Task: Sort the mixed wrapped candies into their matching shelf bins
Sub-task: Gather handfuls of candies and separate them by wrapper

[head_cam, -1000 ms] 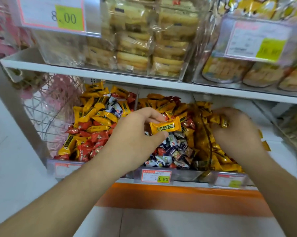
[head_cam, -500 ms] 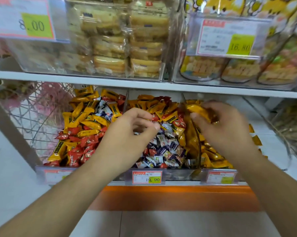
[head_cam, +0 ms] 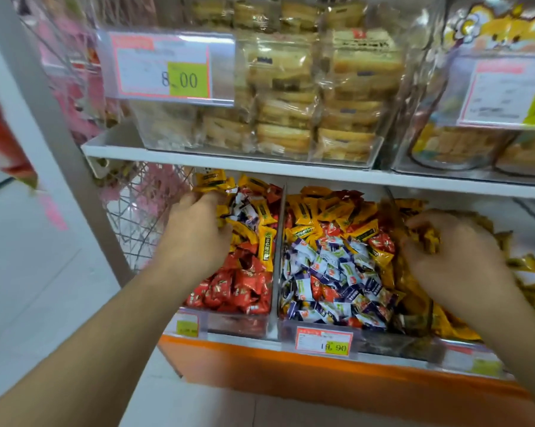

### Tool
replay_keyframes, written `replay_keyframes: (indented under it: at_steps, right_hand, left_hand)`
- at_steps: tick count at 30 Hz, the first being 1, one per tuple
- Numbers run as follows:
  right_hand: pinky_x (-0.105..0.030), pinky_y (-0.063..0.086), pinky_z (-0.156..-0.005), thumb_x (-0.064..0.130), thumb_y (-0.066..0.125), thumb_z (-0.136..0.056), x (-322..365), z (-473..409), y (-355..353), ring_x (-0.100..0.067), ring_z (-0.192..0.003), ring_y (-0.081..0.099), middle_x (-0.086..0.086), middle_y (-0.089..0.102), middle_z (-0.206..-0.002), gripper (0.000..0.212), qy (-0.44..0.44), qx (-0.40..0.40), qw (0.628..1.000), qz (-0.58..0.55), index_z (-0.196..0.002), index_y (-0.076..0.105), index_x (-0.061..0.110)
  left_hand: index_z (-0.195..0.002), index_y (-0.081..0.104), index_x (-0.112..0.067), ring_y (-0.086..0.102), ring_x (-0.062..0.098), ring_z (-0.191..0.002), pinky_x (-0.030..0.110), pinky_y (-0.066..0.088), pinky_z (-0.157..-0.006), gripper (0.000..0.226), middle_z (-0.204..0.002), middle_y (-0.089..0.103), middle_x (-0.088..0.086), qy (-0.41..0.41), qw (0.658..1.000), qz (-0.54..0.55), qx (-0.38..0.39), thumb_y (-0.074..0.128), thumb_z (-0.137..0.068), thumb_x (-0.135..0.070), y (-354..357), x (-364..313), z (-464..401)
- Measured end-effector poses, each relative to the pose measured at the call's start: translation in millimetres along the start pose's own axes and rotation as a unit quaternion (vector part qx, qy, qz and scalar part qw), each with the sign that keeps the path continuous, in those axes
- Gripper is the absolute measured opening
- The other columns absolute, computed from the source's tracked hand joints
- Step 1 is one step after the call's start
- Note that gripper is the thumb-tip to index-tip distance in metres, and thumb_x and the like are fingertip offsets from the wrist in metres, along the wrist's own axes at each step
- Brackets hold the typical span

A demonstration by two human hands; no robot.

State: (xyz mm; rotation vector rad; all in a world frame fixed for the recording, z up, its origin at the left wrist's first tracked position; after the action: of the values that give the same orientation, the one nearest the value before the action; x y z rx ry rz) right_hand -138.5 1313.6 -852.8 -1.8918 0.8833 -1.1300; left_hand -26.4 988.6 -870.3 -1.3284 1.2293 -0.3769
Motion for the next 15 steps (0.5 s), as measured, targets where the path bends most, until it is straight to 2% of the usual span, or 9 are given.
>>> replay_keyframes:
  at_steps: [3, 5, 7, 8, 10, 11, 15]
  right_hand:
    - [-0.027, 0.03, -0.072, 0.019, 0.071, -0.091, 12, 2, 8, -0.015, -0.078, 0.045, 0.003, 0.055, -0.087, 0.019, -0.025, -0.005, 1.0, -0.014, -0.11, 0.072, 0.02]
    - [-0.026, 0.03, -0.07, 0.017, 0.072, -0.091, 19, 2, 13, -0.013, -0.076, 0.046, 0.004, 0.058, -0.09, 0.018, -0.034, 0.001, 0.999, -0.026, -0.108, 0.071, 0.022]
    - [-0.02, 0.029, -0.066, 0.015, 0.072, -0.089, 25, 1, 19, -0.005, -0.072, 0.046, 0.003, 0.061, -0.092, 0.016, -0.054, -0.003, 0.998, -0.029, -0.103, 0.072, 0.021]
    - [-0.02, 0.028, -0.065, 0.013, 0.072, -0.088, 28, 1, 22, -0.006, -0.073, 0.046, 0.003, 0.063, -0.094, 0.015, -0.062, -0.004, 0.998, -0.03, -0.102, 0.072, 0.02]
    - [-0.019, 0.03, -0.065, 0.014, 0.072, -0.089, 34, 2, 26, -0.011, -0.074, 0.051, 0.002, 0.064, -0.1, 0.014, -0.071, 0.0, 0.997, -0.035, -0.101, 0.071, 0.022]
    - [-0.017, 0.032, -0.067, 0.014, 0.071, -0.09, 37, 3, 29, -0.013, -0.075, 0.054, 0.004, 0.064, -0.102, 0.014, -0.073, 0.005, 0.996, -0.041, -0.1, 0.07, 0.024]
    - [-0.023, 0.034, -0.076, 0.015, 0.07, -0.092, 49, 9, 38, -0.015, -0.092, 0.057, 0.005, 0.062, -0.107, 0.013, -0.087, 0.03, 0.994, -0.055, -0.1, 0.069, 0.025]
  left_hand:
    - [-0.148, 0.048, -0.025, 0.048, 0.038, -0.129, 0.048, 0.045, -0.106, 0.053, -0.142, 0.048, 0.013, -0.01, 1.0, 0.002, 0.018, 0.064, -0.098, -0.028, 2, 12, -6]
    - [-0.149, 0.049, -0.023, 0.049, 0.037, -0.131, 0.047, 0.046, -0.107, 0.053, -0.145, 0.051, 0.012, -0.01, 1.0, -0.005, 0.025, 0.065, -0.098, -0.026, 4, 18, -8]
    - [-0.139, 0.061, -0.019, 0.059, 0.035, -0.12, 0.044, 0.052, -0.098, 0.044, -0.135, 0.06, 0.013, -0.007, 1.0, -0.006, 0.012, 0.069, -0.096, -0.026, 5, 22, -11]
    - [-0.131, 0.067, -0.018, 0.064, 0.032, -0.108, 0.04, 0.054, -0.089, 0.038, -0.124, 0.066, 0.012, -0.009, 1.0, -0.003, 0.002, 0.072, -0.094, -0.026, 5, 24, -12]
    - [-0.12, 0.072, -0.019, 0.063, 0.023, -0.079, 0.031, 0.048, -0.07, 0.03, -0.097, 0.068, 0.007, -0.028, 1.0, 0.009, -0.002, 0.076, -0.092, -0.028, 4, 28, -14]
    - [-0.119, 0.073, -0.022, 0.061, 0.02, -0.072, 0.028, 0.045, -0.066, 0.028, -0.093, 0.068, 0.005, -0.038, 0.999, 0.014, 0.003, 0.076, -0.092, -0.029, 4, 30, -15]
    - [-0.113, 0.074, -0.027, 0.062, 0.018, -0.073, 0.024, 0.045, -0.063, 0.024, -0.108, 0.072, 0.006, -0.041, 0.999, 0.018, 0.013, 0.077, -0.091, -0.033, 5, 33, -16]
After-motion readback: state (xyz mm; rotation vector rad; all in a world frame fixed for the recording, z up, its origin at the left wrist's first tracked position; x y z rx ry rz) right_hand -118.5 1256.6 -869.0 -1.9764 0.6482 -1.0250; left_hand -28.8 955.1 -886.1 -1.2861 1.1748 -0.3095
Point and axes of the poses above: each hand's wrist, its own z-axis away from the middle knuckle, its own y-axis out of the palm, x = y × z, the point moved 4 cm from there along -z, towards the middle knuckle
